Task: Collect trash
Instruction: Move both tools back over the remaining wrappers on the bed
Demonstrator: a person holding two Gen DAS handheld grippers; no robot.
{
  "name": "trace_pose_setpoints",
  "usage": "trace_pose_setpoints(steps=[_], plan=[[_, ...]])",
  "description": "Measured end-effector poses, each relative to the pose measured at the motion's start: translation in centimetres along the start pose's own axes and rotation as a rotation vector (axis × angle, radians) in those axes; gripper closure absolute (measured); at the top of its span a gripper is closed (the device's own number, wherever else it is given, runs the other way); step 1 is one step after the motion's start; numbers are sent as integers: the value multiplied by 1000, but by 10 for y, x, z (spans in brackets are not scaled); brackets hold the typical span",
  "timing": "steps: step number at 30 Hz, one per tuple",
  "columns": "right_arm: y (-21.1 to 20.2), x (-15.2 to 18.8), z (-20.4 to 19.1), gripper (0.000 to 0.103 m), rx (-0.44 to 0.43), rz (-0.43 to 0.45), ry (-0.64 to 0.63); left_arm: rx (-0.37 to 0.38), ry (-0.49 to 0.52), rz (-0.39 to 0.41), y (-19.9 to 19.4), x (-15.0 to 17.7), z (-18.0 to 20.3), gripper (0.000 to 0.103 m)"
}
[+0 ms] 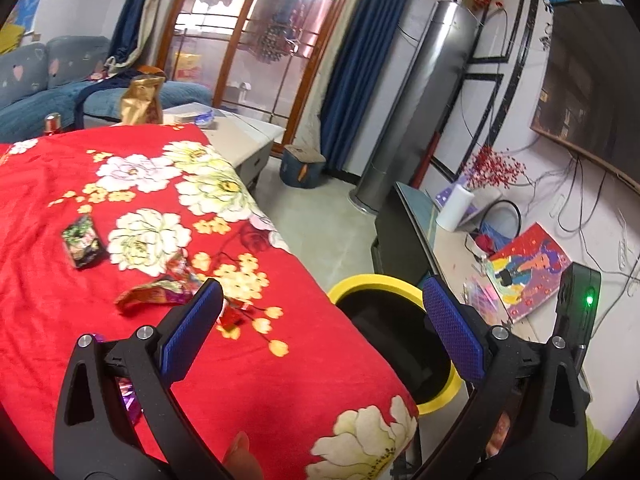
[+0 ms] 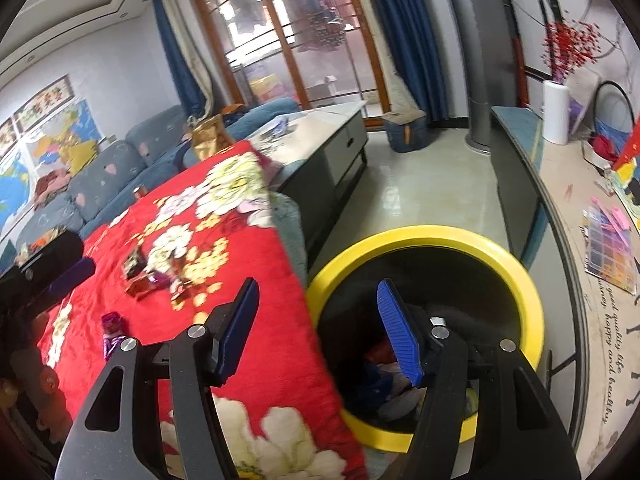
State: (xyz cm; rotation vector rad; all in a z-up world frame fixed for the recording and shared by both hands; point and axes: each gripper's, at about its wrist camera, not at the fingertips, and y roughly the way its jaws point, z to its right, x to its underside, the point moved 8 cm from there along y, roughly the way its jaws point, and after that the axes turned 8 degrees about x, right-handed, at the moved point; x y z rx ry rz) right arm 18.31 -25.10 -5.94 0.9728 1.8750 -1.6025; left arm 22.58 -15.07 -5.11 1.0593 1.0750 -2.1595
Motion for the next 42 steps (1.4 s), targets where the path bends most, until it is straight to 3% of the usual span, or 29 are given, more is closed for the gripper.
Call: trace_pose_setpoints(steps=[14,29,42], plan=[[2,15,-72,41,-80,-31,-134,-85,-71,64,-31,-7,-54,11],[25,28,-135,41,-142,-77,-250,-211,-195,106,-61,-10,-143,11],[75,21,-167,41,-126,-121,-317,-296,-348,31,-56,6,-223,11]])
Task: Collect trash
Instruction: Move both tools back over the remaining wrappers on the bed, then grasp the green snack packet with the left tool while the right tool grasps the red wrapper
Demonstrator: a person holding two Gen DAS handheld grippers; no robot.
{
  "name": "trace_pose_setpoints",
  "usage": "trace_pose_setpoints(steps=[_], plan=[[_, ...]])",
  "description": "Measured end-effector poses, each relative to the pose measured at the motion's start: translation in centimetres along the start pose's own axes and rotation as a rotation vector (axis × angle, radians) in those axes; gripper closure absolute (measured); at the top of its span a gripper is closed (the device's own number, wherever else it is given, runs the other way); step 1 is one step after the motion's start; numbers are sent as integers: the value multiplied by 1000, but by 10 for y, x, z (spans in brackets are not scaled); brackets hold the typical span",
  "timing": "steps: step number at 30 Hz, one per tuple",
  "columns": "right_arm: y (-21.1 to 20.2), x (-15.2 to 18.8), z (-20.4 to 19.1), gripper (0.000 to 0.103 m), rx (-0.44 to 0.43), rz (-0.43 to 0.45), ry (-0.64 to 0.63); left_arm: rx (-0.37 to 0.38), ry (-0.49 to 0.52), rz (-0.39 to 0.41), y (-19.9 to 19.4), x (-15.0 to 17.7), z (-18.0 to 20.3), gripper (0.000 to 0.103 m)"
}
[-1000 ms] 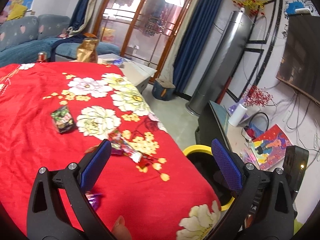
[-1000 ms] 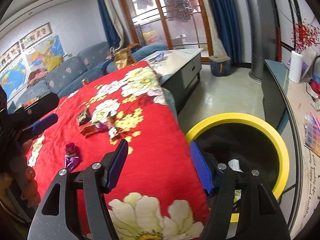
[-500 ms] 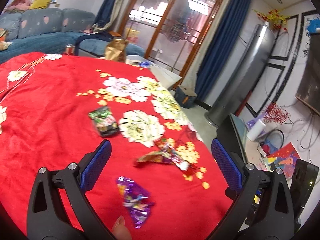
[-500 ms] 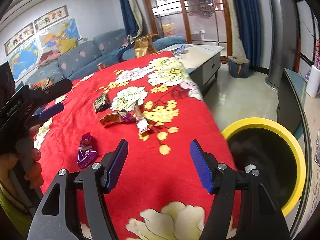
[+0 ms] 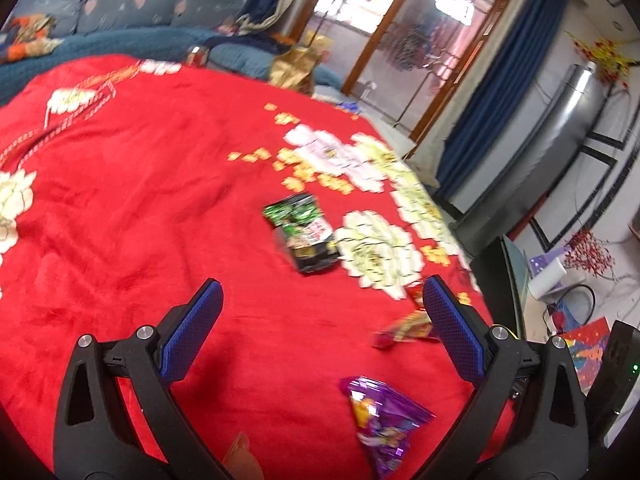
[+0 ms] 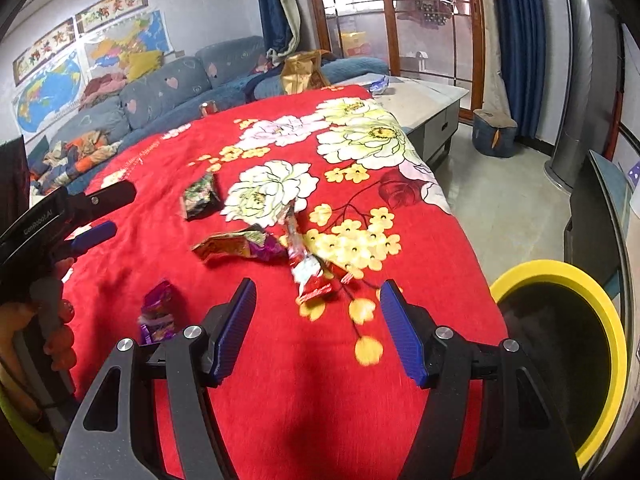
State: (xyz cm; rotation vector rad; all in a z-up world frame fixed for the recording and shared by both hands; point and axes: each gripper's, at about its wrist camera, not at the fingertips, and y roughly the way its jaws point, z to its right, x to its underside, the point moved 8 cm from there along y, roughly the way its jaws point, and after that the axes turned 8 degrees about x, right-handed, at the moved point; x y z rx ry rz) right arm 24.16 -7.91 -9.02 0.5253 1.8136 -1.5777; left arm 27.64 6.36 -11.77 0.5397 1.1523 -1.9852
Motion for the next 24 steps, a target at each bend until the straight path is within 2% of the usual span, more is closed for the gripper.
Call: trace_pose_setpoints(steps=[3,6,10,14,15,17,20,22,24], plan=[[12,-3,0,41,-3,-22,-3,-5,-37,-22,12,0,-11,17],[24,-5,-1,42,-10,-43,-7,-1,-76,-42,23,-2,-19,30],[39,-2,-5,48,-23,-76,-23,33,-123,-67,38,-3,-23,33],[46,5,-7,60,-29,-100,-21,46,-149,-89,52,-4,-25,42],[45,7,-7,62,-29,-98,-18,47,-156,-91,55,-4,-25,42],[44,9,-6,74,-33,-96,-11,52,-166,-90,58,-6,-25,43],[40,12,-3,80,-44,-97,-1,55,-185,-91,66,-11,-26,47],[36,15,-2,82,-47,-93,5,54,-197,-93,70,-12,-27,54],[33,18,-1,83,-51,-93,15,53,-208,-100,75,-12,-28,66]])
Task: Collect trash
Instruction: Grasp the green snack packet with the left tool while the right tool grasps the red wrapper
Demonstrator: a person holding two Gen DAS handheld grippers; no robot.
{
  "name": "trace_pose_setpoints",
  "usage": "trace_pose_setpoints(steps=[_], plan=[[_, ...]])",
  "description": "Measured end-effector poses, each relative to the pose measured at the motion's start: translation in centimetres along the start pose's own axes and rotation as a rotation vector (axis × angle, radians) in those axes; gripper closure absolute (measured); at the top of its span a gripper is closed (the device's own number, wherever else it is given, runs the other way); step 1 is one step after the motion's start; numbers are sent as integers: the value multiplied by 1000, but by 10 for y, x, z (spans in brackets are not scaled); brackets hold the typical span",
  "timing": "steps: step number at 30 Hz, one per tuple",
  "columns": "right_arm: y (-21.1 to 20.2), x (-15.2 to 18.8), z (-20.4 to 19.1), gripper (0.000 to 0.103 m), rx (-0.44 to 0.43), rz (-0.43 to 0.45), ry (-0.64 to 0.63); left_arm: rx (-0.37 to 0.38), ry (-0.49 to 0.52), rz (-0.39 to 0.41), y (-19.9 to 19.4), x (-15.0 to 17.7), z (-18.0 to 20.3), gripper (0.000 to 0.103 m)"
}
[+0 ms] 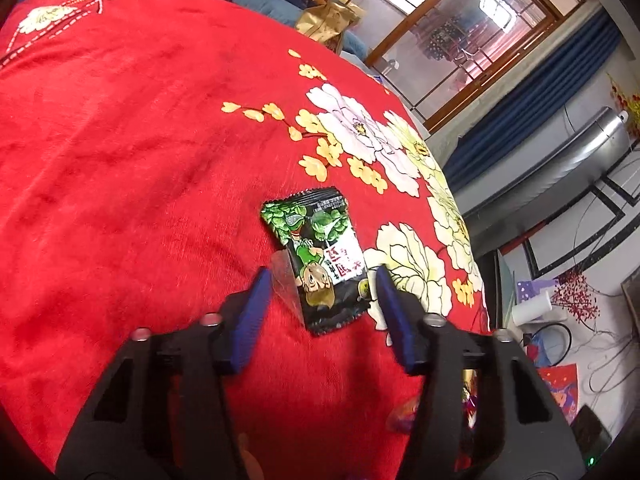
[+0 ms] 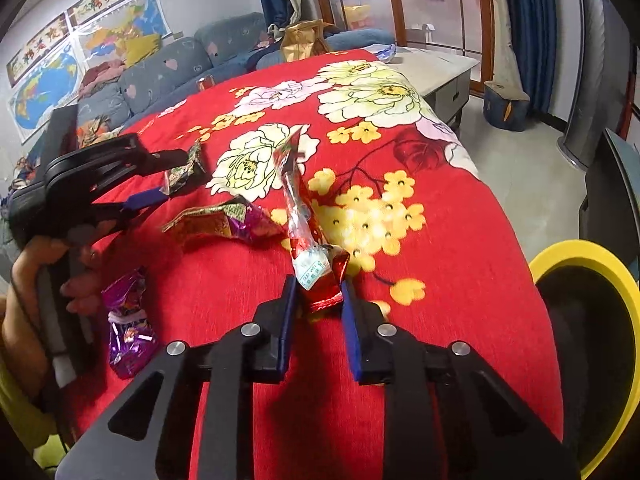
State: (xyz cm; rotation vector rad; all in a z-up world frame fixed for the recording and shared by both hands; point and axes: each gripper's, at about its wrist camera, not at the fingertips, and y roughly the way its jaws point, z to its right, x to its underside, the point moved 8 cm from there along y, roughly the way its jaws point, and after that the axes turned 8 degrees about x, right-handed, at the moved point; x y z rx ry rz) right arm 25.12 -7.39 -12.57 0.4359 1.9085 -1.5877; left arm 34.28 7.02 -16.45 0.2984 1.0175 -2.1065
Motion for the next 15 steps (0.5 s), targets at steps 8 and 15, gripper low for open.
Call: trace_pose_setpoints(steps=[8,15], plan=[[-17,15,5,83,-8,10,40,12,11,-22,3,6,2,95],[-29,22,6,84,-15,19,61,57,33,-1,-17,20,13,99]])
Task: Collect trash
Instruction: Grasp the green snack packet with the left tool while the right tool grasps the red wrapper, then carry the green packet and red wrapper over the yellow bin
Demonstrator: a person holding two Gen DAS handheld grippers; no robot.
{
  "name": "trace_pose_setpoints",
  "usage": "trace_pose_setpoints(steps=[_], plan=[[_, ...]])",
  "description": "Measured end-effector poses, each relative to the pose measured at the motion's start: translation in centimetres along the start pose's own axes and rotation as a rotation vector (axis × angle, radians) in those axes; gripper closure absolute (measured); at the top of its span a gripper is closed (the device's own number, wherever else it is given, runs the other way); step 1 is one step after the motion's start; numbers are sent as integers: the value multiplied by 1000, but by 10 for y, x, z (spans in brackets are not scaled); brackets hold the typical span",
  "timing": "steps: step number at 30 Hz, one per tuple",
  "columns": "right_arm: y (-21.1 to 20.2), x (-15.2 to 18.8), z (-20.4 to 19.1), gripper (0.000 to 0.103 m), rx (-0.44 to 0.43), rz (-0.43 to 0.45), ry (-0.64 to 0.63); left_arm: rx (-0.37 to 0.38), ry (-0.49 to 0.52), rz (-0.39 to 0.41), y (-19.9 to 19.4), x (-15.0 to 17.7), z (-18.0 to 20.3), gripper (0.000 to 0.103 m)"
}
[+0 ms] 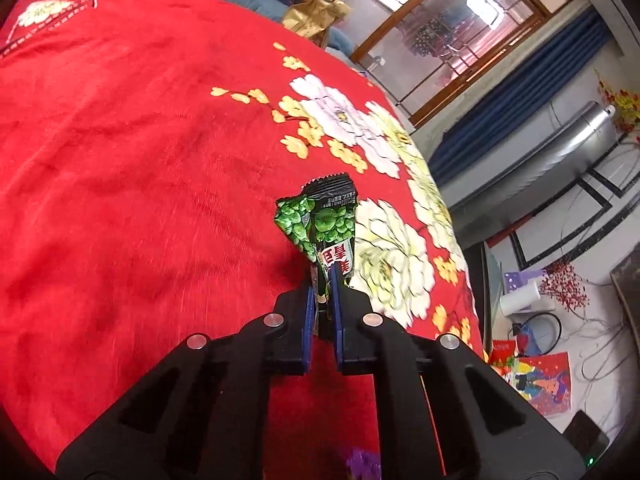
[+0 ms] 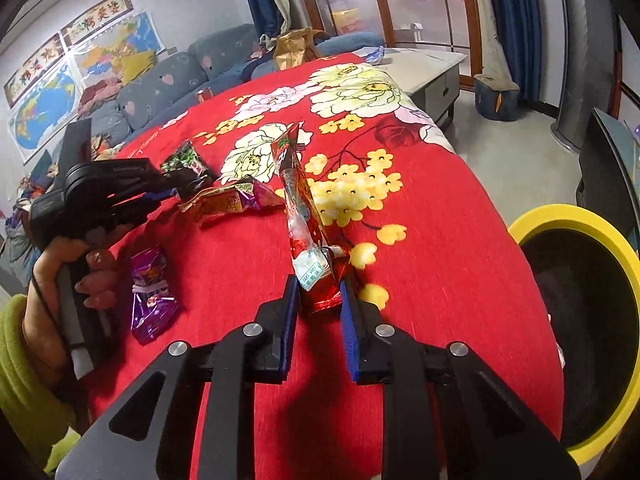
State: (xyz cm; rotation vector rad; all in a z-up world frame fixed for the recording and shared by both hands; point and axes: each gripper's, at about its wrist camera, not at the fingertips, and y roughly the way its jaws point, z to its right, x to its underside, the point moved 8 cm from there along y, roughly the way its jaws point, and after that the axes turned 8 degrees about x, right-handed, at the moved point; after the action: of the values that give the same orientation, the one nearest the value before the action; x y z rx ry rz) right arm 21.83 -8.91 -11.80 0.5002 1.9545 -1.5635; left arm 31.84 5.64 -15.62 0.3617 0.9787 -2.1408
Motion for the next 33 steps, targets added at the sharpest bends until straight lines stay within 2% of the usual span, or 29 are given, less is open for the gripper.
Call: trace_pose_setpoints(steps=[8,11,20,33], plan=[[-11,-1,1,85,-5,18,6,18,68,94,-45,3,25,99],[-16,-4,4,85,-2,32,12,33,91,104,-57,4,37,99],[-36,-13,21,85,20,77,32,62,190,86,-66,20,76,99],[-61,-19,58,85,73,120,78,128,364,6,-54,65,141,99]])
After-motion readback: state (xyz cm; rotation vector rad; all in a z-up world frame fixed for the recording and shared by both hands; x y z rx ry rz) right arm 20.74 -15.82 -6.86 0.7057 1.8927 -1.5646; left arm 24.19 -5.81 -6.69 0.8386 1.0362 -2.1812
